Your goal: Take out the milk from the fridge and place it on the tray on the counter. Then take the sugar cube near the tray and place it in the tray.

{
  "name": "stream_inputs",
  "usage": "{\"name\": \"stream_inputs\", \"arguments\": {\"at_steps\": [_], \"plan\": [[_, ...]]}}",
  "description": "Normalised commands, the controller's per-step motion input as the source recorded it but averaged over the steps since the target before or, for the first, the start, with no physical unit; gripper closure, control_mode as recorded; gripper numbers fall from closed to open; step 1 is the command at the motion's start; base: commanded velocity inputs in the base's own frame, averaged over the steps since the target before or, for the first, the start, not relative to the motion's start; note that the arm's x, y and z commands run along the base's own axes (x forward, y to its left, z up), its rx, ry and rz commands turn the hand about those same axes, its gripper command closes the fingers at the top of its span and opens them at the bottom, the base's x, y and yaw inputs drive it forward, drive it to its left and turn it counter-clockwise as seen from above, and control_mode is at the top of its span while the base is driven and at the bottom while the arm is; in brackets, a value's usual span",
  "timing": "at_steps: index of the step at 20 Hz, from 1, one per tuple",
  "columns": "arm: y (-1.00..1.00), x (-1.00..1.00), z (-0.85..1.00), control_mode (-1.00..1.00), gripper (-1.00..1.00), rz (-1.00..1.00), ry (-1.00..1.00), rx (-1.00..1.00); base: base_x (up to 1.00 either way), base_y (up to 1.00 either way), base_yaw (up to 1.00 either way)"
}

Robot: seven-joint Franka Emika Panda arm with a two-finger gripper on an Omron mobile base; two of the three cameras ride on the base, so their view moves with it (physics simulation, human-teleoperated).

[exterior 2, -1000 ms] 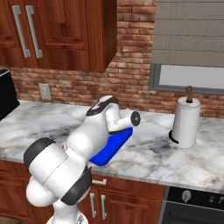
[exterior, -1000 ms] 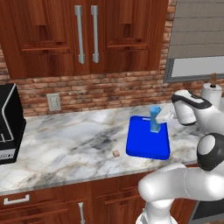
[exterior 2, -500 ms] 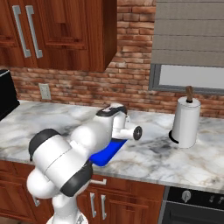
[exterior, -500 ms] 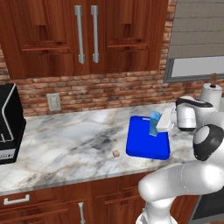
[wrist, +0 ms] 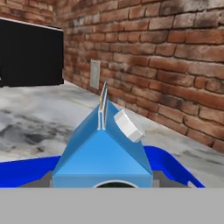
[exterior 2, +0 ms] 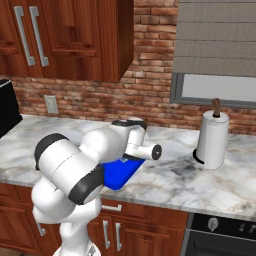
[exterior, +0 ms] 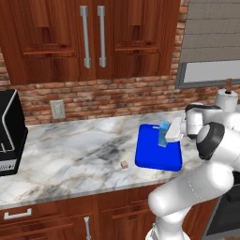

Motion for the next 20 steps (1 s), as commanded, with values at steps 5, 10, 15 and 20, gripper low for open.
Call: {"name": "stream_inputs", "arguments": {"at_steps": [5,10,15,20], "plan": [[-0.02,0.08,-0.14,-1.00,1.00,0.03,-0.08,0.00,0.00,0.00,0.00],[-0.10,0.23,-0.12,-1.00,1.00,0.03,-0.09,0.00,0.00,0.00,0.00],[-0.18,0.33,-0.06,-1.00,1.00,0.03,0.00,0.00,0.00,0.00,0.00],[-0.15,0.22,-0.07,-1.00,1.00,0.03,-0.01,0.00,0.00,0.00,0.00]]}}
